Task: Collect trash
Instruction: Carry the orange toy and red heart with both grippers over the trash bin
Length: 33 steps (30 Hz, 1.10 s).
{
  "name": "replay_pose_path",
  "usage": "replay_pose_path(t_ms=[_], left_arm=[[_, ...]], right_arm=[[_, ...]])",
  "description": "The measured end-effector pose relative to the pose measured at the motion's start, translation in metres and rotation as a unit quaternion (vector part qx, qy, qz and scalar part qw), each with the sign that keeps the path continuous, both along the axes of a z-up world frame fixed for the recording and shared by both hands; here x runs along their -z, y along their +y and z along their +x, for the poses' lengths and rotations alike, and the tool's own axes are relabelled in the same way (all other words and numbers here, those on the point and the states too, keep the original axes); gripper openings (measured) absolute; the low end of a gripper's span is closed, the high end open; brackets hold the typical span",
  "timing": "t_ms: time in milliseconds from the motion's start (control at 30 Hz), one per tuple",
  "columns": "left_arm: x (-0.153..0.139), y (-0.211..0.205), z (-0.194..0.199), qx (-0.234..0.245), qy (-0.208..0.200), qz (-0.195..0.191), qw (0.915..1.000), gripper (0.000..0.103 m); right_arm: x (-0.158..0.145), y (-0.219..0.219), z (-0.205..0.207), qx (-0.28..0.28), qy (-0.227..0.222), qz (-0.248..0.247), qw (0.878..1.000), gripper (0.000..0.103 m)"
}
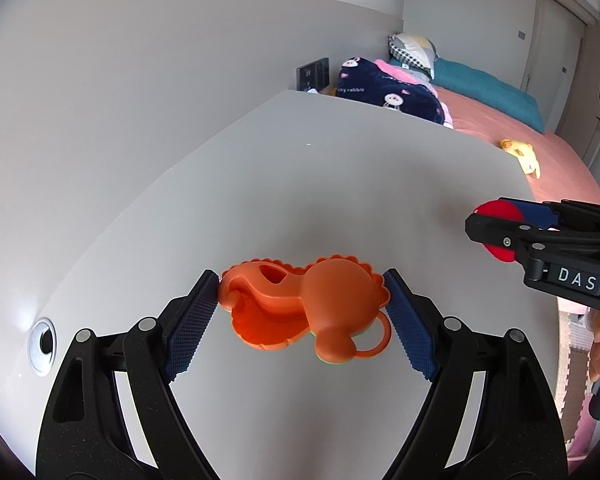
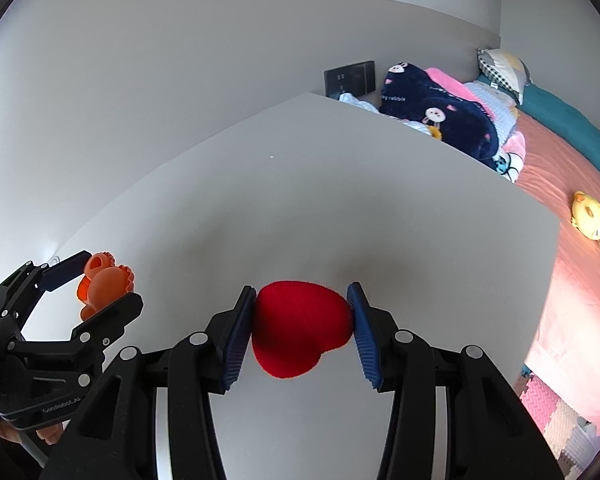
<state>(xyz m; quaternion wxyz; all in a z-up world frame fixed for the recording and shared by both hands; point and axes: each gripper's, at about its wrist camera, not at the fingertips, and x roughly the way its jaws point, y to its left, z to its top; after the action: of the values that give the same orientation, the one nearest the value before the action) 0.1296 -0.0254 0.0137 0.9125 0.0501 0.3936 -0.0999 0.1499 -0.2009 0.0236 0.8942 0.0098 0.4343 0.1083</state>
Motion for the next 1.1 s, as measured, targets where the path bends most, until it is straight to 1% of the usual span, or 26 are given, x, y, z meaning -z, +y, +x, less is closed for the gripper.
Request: replay_pose_path(t_ms=[233,1100], left_arm=[[-0.005,-0.017,-0.013,0.009,-0.004,-0.003,0.9999,0.080],[-0.012,-0.107,-0.043,0.081,-0.013,-0.016,0.9965,0.080]], right_arm=[[-0.004,-0.020,-0.019,0.010,-0.004,0.005,1.000,0.049],[-0.016,-0.104,-0.085,0.074,-0.023,0.011,0.997,0.049]])
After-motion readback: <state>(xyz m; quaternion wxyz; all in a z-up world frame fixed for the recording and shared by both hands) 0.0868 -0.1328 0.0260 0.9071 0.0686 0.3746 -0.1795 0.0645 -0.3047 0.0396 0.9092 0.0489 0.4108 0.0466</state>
